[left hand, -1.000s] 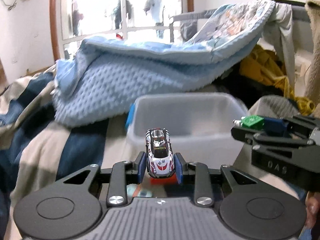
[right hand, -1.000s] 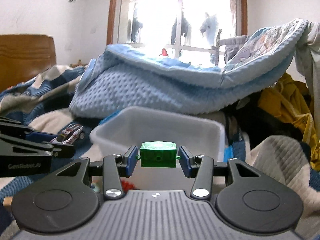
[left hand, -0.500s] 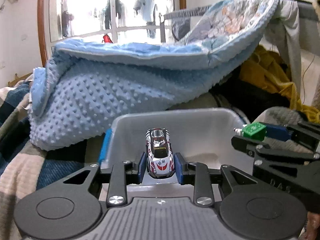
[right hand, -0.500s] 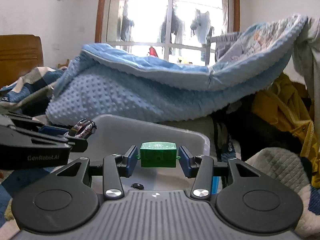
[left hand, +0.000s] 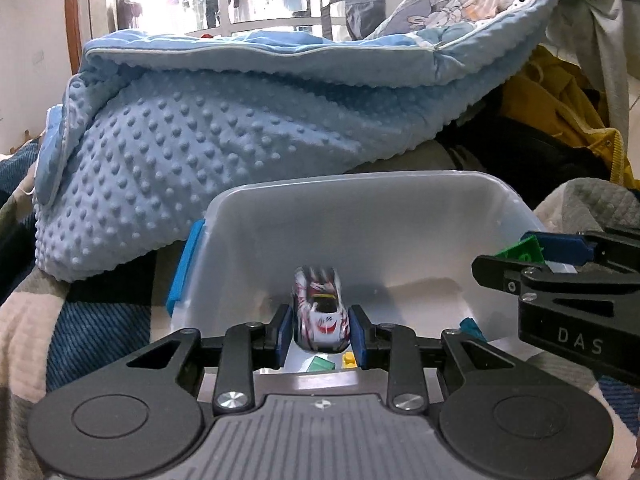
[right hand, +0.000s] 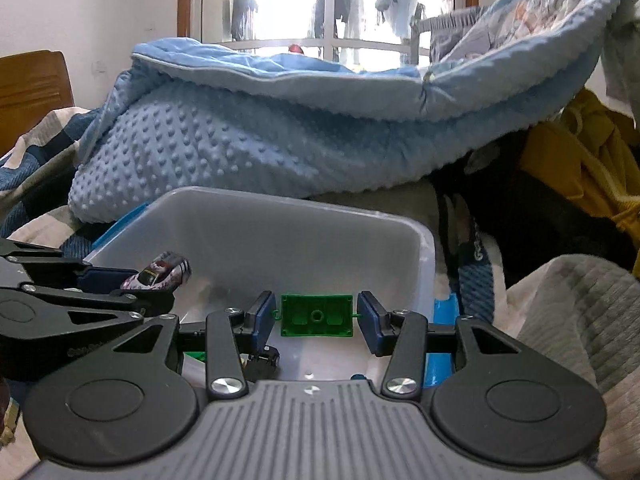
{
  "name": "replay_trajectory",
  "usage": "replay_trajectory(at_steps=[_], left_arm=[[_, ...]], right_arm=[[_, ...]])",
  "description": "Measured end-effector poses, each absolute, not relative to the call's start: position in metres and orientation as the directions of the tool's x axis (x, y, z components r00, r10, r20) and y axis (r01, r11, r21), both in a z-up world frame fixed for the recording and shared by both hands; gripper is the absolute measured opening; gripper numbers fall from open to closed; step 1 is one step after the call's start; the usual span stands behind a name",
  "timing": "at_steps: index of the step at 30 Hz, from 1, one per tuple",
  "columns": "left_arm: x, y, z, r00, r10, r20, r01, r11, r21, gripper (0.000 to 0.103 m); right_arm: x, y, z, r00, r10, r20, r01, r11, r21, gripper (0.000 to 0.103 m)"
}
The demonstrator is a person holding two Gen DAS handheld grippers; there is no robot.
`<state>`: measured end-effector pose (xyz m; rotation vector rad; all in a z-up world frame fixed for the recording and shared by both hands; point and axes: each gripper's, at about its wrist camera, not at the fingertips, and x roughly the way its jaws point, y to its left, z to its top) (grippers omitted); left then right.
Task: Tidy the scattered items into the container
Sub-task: 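Lower the white car and green block into the white bin and release, then move the left tool to the wooden cube and close on it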
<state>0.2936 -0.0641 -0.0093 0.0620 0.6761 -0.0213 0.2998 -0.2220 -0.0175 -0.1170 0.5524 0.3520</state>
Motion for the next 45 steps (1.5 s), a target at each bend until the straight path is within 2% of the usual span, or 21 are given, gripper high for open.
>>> replay_trajectory(at_steps=[4,5,6,9,17,25,36,40,45], left_arm=[[0.295,-0.062,-0.01,0.773,0.01,-0.635,0.033,0.998,0.056,0.035],[0.295,-0.062,-0.01,0.772,0.017,-0.636,0.026,0.998,0.058,0.037],[0.295,-0.061,-0.009,0.772,0.023,-0.636,0.021,0.998,0.061,0.041],[0.292,-0.061,-0.007,0.773,0.028,-0.634,0.015,0.998,0.062,0.051],[0.258,-0.055,0.011,0.81,0.035,-0.585,0.004,0.998,0.064,0.059],[0.182,-0.009,0.004,0.801,0.068,-0.595,-0.068,0.997,0.021,0.061],[0.086,0.054,-0.049,0.711,0.176,-0.681,-0.226,0.974,0.016,0.061],[0.061,0.067,-0.059,0.698,0.199,-0.688,-0.266,0.964,0.009,0.061],[0.035,0.079,-0.07,0.686,0.256,-0.681,-0.299,0.953,0.056,0.061]], right_arm=[[0.303,-0.219,-0.021,0.782,0.292,-0.551,-0.359,0.933,-0.016,0.05],[0.303,-0.219,-0.021,0.782,0.288,-0.553,-0.357,0.934,-0.019,0.053],[0.302,-0.218,-0.021,0.783,0.285,-0.553,-0.355,0.935,-0.021,0.062],[0.3,-0.216,-0.02,0.79,0.278,-0.547,-0.354,0.934,-0.036,0.075],[0.282,-0.217,-0.011,0.807,0.284,-0.517,-0.357,0.933,-0.045,0.081],[0.24,-0.206,-0.011,0.797,0.33,-0.505,-0.411,0.91,-0.053,0.082],[0.178,-0.156,-0.059,0.683,0.434,-0.587,-0.56,0.828,-0.04,0.081],[0.159,-0.136,-0.077,0.649,0.46,-0.607,-0.604,0.796,-0.042,0.081],[0.138,-0.121,-0.088,0.613,0.493,-0.617,-0.648,0.761,-0.036,0.08]])
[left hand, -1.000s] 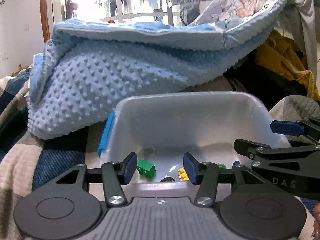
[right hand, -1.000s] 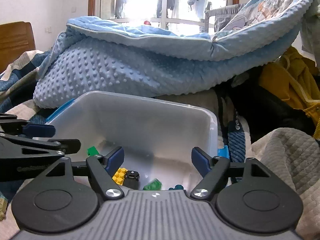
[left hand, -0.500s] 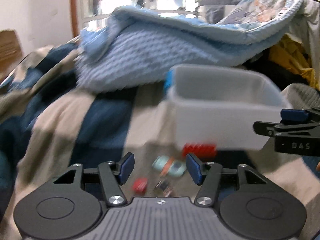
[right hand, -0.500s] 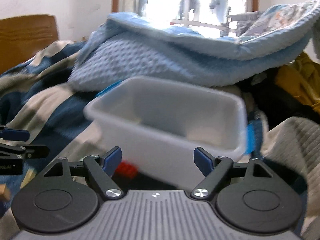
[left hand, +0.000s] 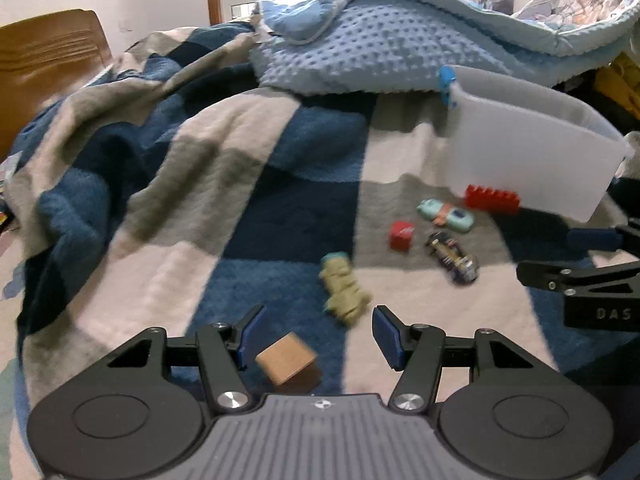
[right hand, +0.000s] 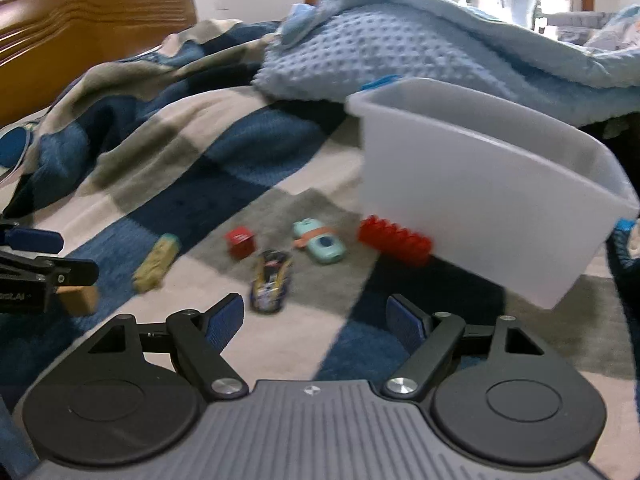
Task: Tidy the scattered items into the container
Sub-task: 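Move the left tool to the wooden cube and close on it, then grasp the blue-yellow race car with the right tool while the left tool holds the wooden cube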
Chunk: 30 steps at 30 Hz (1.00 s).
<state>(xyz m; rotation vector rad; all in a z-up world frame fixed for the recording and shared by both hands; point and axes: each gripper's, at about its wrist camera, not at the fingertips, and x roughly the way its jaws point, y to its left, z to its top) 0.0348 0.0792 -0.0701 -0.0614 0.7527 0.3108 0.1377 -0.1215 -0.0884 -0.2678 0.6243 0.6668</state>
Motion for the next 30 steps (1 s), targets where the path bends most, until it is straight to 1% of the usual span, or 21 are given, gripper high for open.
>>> replay_trajectory(at_steps=[4,7,14,18,20,22,23,25,29,30], left_arm=[[0.023,0.09,-0.081,0.678,0.249,-0.691,-0.311,0.95,0.037,0.061],[0.022,0.095,-0.089,0.669,0.241,-0.703,-0.323,0.946,0.018,0.061],[0.033,0.107,-0.106,0.671,0.212,-0.711,-0.33,0.943,-0.03,0.061],[0.039,0.107,-0.114,0.671,0.195,-0.716,-0.313,0.949,-0.034,0.061],[0.039,0.107,-0.118,0.674,0.18,-0.717,-0.305,0.951,-0.048,0.06],[0.039,0.106,-0.12,0.677,0.166,-0.717,-0.292,0.955,-0.054,0.053],[0.039,0.105,-0.12,0.678,0.168,-0.715,-0.289,0.956,-0.049,0.052],[0.037,0.104,-0.119,0.683,0.166,-0.711,-0.284,0.957,-0.05,0.044],[0.037,0.104,-0.119,0.685,0.153,-0.712,-0.278,0.959,-0.062,0.044],[0.038,0.103,-0.119,0.684,0.152,-0.713,-0.277,0.959,-0.062,0.044]], right_arm=[[0.124,-0.115,-0.092,0.621,0.495,-0.607,-0.663,0.745,-0.07,0.08],[0.123,-0.111,-0.095,0.611,0.494,-0.618,-0.666,0.744,-0.064,0.079],[0.125,-0.105,-0.101,0.608,0.48,-0.632,-0.664,0.745,-0.073,0.079],[0.132,-0.099,-0.104,0.612,0.478,-0.629,-0.66,0.748,-0.073,0.079],[0.137,-0.095,-0.106,0.616,0.479,-0.625,-0.656,0.752,-0.069,0.079],[0.144,-0.091,-0.11,0.615,0.476,-0.629,-0.647,0.76,-0.059,0.079],[0.148,-0.09,-0.111,0.613,0.474,-0.632,-0.643,0.765,-0.05,0.079],[0.154,-0.086,-0.115,0.612,0.475,-0.633,-0.634,0.773,-0.033,0.078],[0.166,-0.076,-0.121,0.604,0.473,-0.641,-0.627,0.779,-0.017,0.068],[0.168,-0.073,-0.122,0.606,0.468,-0.643,-0.624,0.781,-0.02,0.067]])
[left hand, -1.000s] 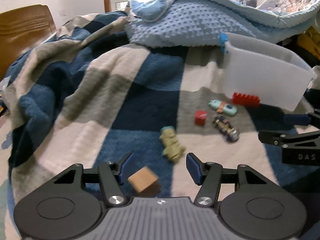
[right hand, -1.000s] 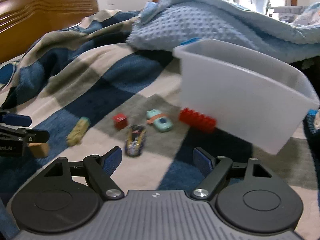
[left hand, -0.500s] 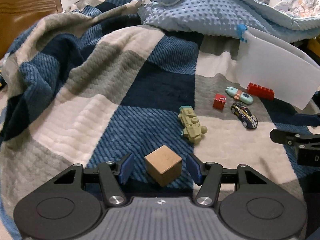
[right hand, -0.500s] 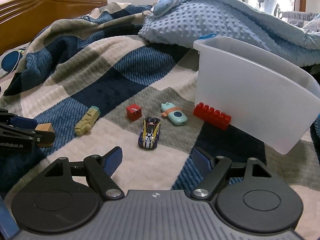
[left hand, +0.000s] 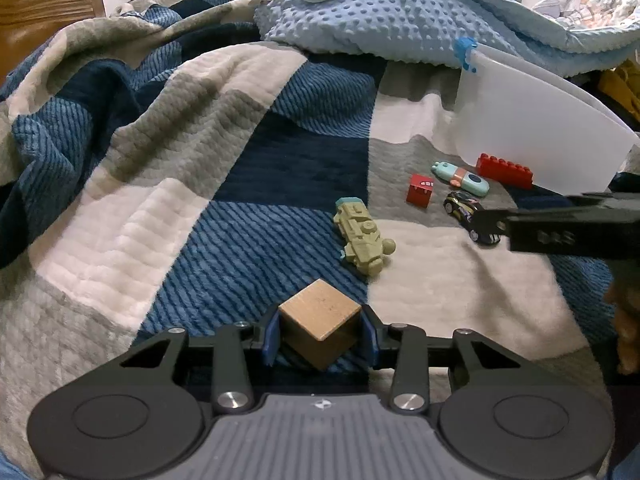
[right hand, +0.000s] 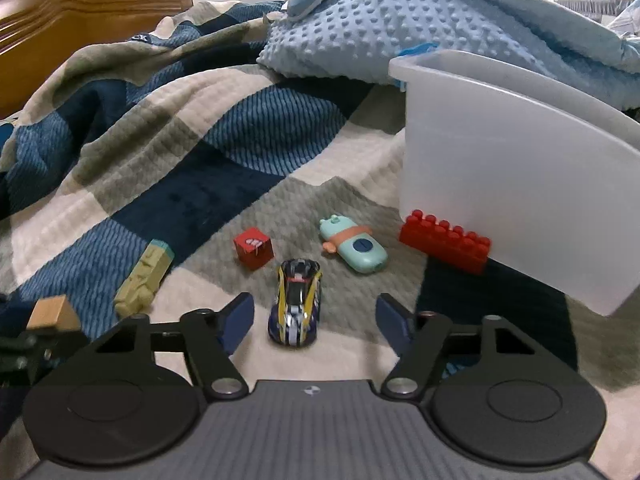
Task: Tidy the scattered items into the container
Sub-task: 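Grasp the blue-yellow race car with the right tool while the left tool holds the wooden cube, then carry the wooden cube and blue-yellow car over the clear bin with both tools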
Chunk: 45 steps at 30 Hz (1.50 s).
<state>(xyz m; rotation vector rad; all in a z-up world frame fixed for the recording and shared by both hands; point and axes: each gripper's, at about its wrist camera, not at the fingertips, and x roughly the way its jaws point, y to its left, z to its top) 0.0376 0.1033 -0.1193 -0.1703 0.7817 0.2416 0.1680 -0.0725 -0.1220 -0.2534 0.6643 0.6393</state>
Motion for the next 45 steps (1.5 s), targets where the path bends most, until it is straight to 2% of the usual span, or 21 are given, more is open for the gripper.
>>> replay_trajectory(at_steps=[9,10,12,14,19,30,45], left_arm=[[0.041,0.095,-0.121,0.673,0.173,-0.72,-0.27,0.963,-0.021,0.044],[0.042,0.095,-0.121,0.669,0.174,-0.722,-0.271,0.962,-0.018,0.044],[0.043,0.093,-0.121,0.666,0.181,-0.724,-0.272,0.962,-0.01,0.044],[0.043,0.092,-0.12,0.663,0.183,-0.726,-0.277,0.961,-0.011,0.044],[0.043,0.09,-0.118,0.659,0.175,-0.731,-0.276,0.961,-0.019,0.043],[0.039,0.055,-0.107,0.67,0.149,-0.727,-0.213,0.977,0.003,0.043],[0.079,-0.015,-0.061,0.745,0.087,-0.662,-0.063,0.996,0.061,0.043]], right_arm=[[0.185,-0.053,-0.134,0.596,0.416,-0.687,-0.594,0.804,-0.028,0.067],[0.185,-0.051,-0.135,0.595,0.409,-0.691,-0.599,0.8,-0.043,0.064],[0.183,-0.049,-0.136,0.592,0.404,-0.697,-0.614,0.787,-0.065,0.044],[0.179,-0.047,-0.135,0.59,0.403,-0.699,-0.624,0.777,-0.078,0.033],[0.166,-0.047,-0.133,0.595,0.388,-0.704,-0.636,0.762,-0.118,0.033],[0.14,-0.088,-0.116,0.585,0.387,-0.712,-0.608,0.791,-0.07,0.033],[0.144,-0.161,-0.072,0.682,0.363,-0.635,-0.514,0.856,-0.063,0.033]])
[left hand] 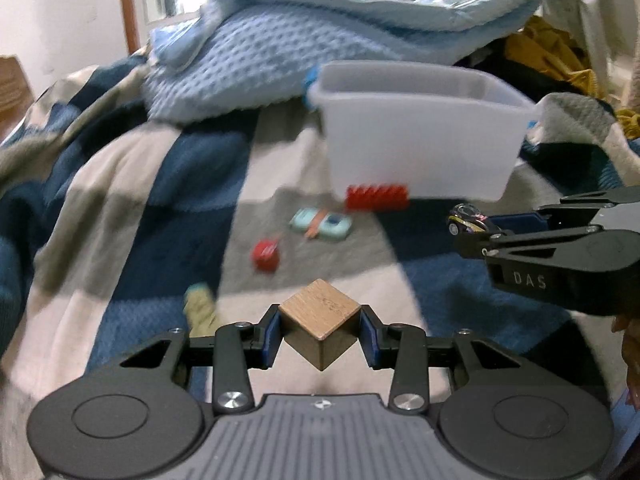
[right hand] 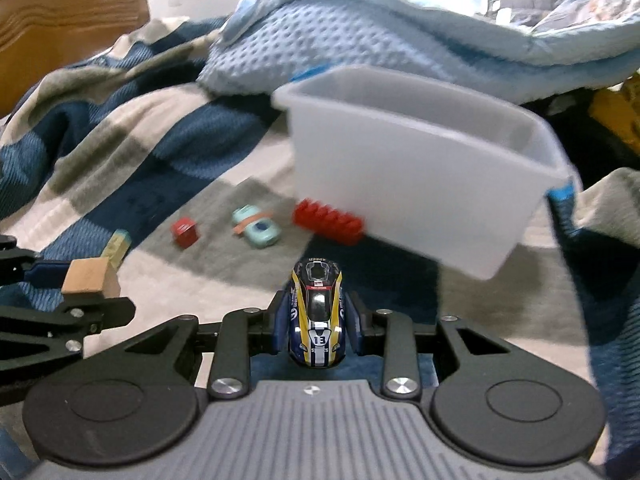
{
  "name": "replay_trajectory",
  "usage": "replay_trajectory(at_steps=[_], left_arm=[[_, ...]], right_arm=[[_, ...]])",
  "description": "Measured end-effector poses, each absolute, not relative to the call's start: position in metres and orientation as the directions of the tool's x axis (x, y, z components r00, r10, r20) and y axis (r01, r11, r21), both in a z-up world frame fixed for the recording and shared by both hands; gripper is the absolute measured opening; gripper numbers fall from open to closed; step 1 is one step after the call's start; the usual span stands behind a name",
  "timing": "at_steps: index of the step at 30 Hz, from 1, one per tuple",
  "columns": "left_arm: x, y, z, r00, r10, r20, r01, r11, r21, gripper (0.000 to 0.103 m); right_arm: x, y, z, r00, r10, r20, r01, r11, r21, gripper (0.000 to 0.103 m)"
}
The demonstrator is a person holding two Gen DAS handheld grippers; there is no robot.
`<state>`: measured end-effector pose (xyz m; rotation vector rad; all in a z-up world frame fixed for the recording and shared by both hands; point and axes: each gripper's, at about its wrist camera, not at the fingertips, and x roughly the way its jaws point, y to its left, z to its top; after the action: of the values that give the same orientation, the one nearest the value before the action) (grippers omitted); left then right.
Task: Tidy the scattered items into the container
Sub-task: 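Carry the wooden cube and blue-yellow car over the clear bin with both tools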
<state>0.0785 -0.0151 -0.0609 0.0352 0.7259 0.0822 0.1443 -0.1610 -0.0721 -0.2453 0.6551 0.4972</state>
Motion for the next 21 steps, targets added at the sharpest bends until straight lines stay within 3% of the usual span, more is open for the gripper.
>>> replay_trajectory(at_steps=[21], left_arm=[[0.183,-0.08,-0.005,0.814,0.006,-0.581,0.075,0.991,0.115,0.043]], right_arm=[[0.201,-0.226,-0.004,0.817,0.306,-0.489,-0.388,0.918,-0.075,0.033]])
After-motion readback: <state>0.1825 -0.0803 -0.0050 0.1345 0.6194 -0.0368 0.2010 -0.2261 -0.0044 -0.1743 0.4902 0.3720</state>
